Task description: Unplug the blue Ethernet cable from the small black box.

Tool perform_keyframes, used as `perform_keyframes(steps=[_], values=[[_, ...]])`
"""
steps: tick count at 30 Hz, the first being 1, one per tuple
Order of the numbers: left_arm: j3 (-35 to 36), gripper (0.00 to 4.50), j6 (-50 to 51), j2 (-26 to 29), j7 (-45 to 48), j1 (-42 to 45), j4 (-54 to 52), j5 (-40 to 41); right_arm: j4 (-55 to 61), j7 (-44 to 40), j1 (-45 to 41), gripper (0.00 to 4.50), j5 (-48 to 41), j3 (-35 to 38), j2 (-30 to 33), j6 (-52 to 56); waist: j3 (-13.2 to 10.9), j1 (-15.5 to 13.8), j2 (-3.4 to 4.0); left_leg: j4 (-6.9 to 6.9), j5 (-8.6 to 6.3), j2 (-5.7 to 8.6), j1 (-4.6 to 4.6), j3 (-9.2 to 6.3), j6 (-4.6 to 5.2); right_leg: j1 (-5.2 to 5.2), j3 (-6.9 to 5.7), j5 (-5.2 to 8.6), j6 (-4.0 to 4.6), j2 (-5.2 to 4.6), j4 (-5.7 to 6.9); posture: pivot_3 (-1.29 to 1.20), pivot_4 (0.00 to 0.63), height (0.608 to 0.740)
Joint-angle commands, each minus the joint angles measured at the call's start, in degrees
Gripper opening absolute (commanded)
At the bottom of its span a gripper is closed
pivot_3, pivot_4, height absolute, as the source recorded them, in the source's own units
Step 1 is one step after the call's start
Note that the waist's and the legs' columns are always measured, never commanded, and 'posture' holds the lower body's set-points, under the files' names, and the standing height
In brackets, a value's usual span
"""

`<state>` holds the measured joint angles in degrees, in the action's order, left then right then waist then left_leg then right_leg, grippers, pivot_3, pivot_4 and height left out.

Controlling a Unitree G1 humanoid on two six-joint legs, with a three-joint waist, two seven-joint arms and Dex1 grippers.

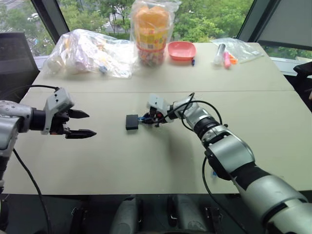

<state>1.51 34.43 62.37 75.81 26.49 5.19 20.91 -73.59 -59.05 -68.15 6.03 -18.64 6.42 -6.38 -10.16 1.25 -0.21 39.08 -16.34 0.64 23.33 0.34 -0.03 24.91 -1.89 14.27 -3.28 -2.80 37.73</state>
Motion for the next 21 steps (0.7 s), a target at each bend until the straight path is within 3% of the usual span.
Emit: perform_keyframes(steps=[1,5,10,15,21], values=[[1.99,4.50,-0.69,0.02,-0.66,0.90,0.52,0.35,-0.19,1.95,-1.02,0.03,1.30,1.69,0.12,-1.72,0.00,-0.01,0.00,0.00,0.01,0.00,-0.01,0.00,-0.02,0.00,0.01,0.00,0.00,-0.01,0.03,0.00,0.150,0.740],[1.15,4.50,-2.33,-2.76,-1.69,5.31,7.05,-0.40,4.03,6.43,-1.02,0.03,2.89,2.67,4.28,-9.86,0.00,-0.49,0.01,0.01,0.06,0.02,-0.01,0.00,-0.11,0.07,0.02,0.00,0.02,-0.04,0.17,0.00,0.150,0.740],[-0.15,4.50,-0.29,-12.96,0.68,20.64,21.61,1.91,28.54,19.15,7.80,0.03,8.20,4.27,15.82,-25.27,-0.01,-1.55,-0.07,0.12,0.07,0.28,0.14,-0.08,-0.12,0.15,0.02,0.00,-0.02,-0.10,0.27,0.00,0.150,0.740],[-1.27,4.50,-1.62,-22.89,2.39,30.79,33.63,1.20,47.18,28.82,17.51,0.03,13.56,6.78,20.95,-24.86,0.00,-0.46,-0.10,0.10,0.06,0.30,0.13,-0.01,-0.08,0.15,0.09,0.02,-0.06,-0.06,0.28,0.00,0.150,0.740],[-1.14,4.50,-6.41,-31.63,3.09,39.30,46.94,-0.74,56.42,33.47,21.66,0.03,15.50,7.82,20.89,-19.78,-0.03,0.33,-0.16,0.12,0.08,0.13,0.08,0.27,-0.05,0.28,0.26,0.02,-0.06,0.09,0.40,0.00,0.150,0.740]])
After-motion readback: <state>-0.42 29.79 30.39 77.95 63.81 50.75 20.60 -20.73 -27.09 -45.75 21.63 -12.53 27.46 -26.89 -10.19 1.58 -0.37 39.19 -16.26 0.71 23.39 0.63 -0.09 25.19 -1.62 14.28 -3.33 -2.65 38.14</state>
